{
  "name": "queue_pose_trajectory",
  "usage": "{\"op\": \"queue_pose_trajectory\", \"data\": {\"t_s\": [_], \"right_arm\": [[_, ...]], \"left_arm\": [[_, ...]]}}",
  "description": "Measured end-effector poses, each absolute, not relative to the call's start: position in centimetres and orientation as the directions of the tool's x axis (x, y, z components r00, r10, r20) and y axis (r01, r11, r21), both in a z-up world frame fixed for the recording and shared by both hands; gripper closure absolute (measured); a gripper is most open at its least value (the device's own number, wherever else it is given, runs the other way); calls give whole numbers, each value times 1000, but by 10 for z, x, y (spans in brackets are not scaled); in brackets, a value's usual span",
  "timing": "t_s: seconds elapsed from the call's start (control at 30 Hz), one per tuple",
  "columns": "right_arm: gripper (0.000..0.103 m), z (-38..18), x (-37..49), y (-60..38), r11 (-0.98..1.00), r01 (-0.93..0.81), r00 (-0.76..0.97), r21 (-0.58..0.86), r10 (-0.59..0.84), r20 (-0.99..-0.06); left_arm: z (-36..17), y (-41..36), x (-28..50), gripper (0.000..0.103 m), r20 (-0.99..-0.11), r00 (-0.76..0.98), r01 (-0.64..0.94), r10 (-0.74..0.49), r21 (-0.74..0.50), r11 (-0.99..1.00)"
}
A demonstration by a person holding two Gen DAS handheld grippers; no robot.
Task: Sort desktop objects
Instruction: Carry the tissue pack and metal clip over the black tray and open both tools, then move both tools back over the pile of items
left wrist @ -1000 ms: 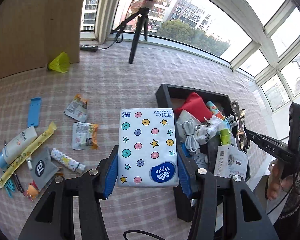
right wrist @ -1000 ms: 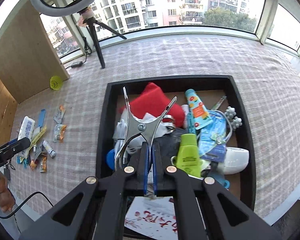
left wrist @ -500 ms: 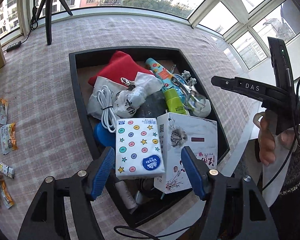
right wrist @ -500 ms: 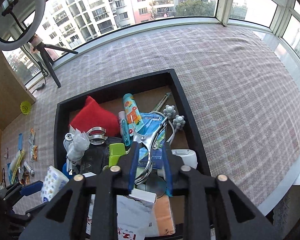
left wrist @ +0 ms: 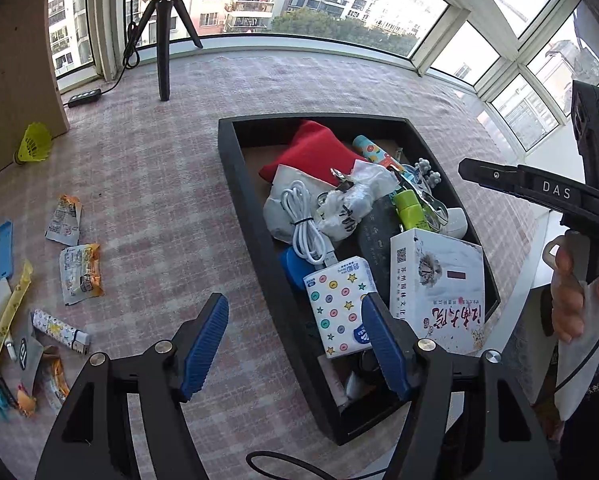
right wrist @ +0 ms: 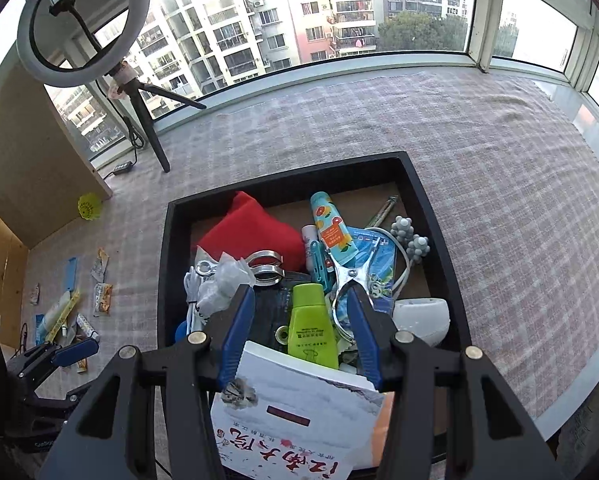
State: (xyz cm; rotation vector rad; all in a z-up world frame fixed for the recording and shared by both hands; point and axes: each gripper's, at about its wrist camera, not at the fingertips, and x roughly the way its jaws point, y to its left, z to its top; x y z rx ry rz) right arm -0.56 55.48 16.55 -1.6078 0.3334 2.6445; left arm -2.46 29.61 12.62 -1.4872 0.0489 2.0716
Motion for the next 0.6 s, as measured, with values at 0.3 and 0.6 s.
{"op": "queue_pose_trajectory", "data": {"t_s": [0.3, 0.6], "right_arm": [[56, 164, -32, 460, -982, 81, -428, 170, -188, -884], [56, 145, -75, 344, -920, 373, -328, 121, -252, -910]], "left_arm": [[100, 190, -52, 36, -898, -259, -241, 355, -296, -924], [43, 126, -64, 36, -929, -245, 25, 277, -292, -956]]}}
